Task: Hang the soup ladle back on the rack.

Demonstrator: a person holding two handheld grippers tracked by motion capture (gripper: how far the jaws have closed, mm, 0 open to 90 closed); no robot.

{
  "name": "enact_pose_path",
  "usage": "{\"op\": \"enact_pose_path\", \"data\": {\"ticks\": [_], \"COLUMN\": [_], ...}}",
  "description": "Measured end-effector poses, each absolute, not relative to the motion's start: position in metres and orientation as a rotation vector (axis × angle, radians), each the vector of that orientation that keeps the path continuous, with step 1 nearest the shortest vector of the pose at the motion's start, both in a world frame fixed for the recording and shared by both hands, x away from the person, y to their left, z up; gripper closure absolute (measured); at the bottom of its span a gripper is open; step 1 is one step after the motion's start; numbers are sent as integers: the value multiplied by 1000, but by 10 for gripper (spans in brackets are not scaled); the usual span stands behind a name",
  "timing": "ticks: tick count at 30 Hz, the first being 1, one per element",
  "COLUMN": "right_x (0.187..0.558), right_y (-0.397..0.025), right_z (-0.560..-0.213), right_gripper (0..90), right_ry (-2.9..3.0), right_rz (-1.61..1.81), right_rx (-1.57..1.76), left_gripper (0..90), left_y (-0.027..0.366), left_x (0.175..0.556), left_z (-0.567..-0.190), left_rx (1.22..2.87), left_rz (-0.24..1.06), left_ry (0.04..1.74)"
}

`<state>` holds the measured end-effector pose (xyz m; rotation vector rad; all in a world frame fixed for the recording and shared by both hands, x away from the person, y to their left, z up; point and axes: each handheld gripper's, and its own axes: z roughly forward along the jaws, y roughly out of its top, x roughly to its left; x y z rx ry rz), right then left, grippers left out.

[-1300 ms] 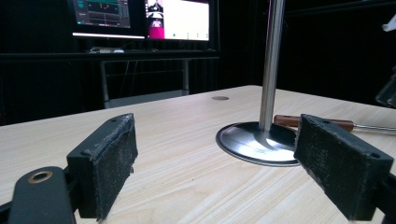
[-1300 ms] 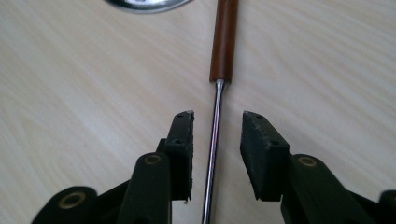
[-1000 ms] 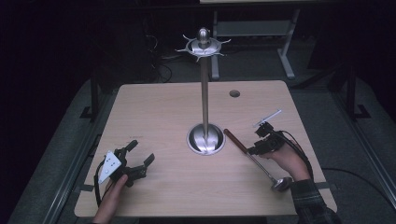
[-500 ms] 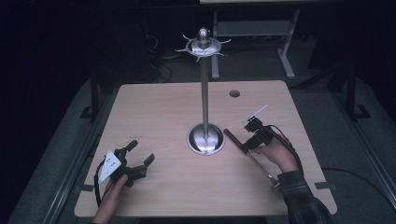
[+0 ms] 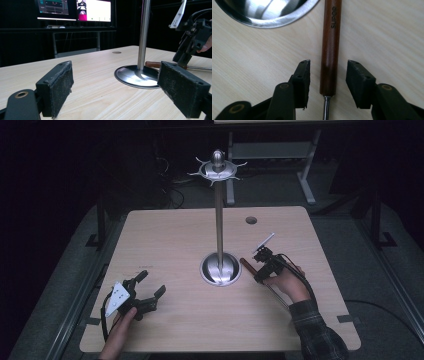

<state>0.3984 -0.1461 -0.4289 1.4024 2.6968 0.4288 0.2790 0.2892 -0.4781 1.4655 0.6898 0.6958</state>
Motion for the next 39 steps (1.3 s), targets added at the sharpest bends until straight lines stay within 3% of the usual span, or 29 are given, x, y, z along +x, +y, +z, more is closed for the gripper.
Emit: {"op": "enact_pose_path", "data": {"ticks": [12, 27, 39], "right_x": [402, 401, 394], "right_y": [-143, -144, -167], "right_z": [-439, -437, -412], "right_gripper": [715, 729, 730], "right_ry": [2721, 2709, 2652], "right_rz": [339, 336, 593], "right_rx": [1438, 1431, 1437], "left_gripper": [128, 128, 128], "left_y": [289, 289, 289], "left_x": [279, 279, 279], "left_z": [-478, -478, -478], "left_rx": [1464, 1466, 1465], "left_rz": [696, 696, 696], "left_ry": [690, 691, 691]}}
